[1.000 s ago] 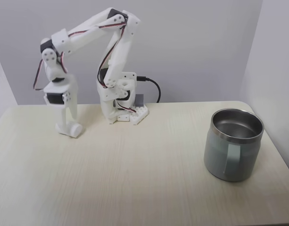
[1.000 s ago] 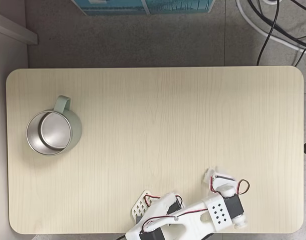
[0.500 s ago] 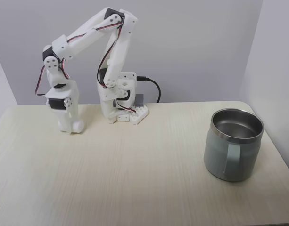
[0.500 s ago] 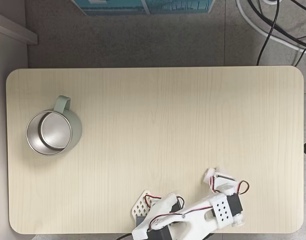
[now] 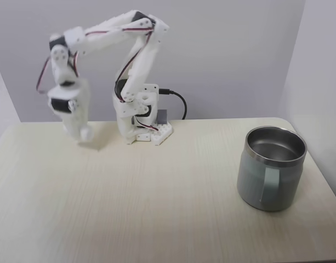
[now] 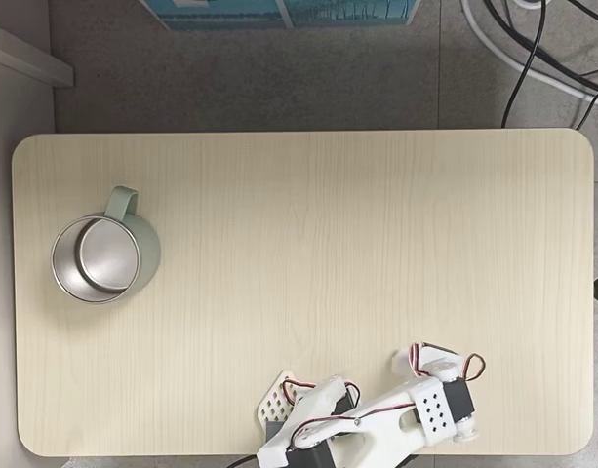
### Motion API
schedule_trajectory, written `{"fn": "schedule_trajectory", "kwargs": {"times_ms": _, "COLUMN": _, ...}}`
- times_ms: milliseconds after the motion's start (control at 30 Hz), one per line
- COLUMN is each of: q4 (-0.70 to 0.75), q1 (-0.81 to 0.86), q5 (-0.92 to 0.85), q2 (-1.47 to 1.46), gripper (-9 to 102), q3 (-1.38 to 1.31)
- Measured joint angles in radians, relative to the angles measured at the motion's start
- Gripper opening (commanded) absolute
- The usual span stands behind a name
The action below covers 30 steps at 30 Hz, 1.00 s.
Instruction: Grasp a dressing and put it in the cup.
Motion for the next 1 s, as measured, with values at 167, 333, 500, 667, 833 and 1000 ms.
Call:
{"fn": "schedule_trajectory", "kwargs": {"times_ms": 167, "q4": 0.155, "q1": -0.106, "q5": 0.137, "q2": -0.100, "gripper": 0, "q3": 0.163}}
{"fn": "schedule_trajectory", "kwargs": {"times_ms": 333, "q4": 0.282, "q1": -0.230, "q5": 0.276, "q2": -0.112, "gripper": 0, "q3": 0.368}}
{"fn": "schedule_trajectory", "kwargs": {"times_ms": 500, "q4": 0.351, "q1": -0.385, "q5": 0.426, "q2": -0.100, "gripper": 0, "q3": 0.549}}
{"fn": "schedule_trajectory", "kwargs": {"times_ms": 667, "q4": 0.374, "q1": -0.609, "q5": 0.566, "q2": -0.077, "gripper": 0, "q3": 0.686}}
{"fn": "schedule_trajectory", "kwargs": {"times_ms": 833, "q4": 0.350, "q1": -0.890, "q5": 0.681, "q2": -0.074, "gripper": 0, "q3": 0.767}}
{"fn": "schedule_trajectory", "kwargs": {"times_ms": 1000, "q4": 0.272, "q1": -1.170, "q5": 0.735, "q2": -0.061, "gripper": 0, "q3": 0.799}}
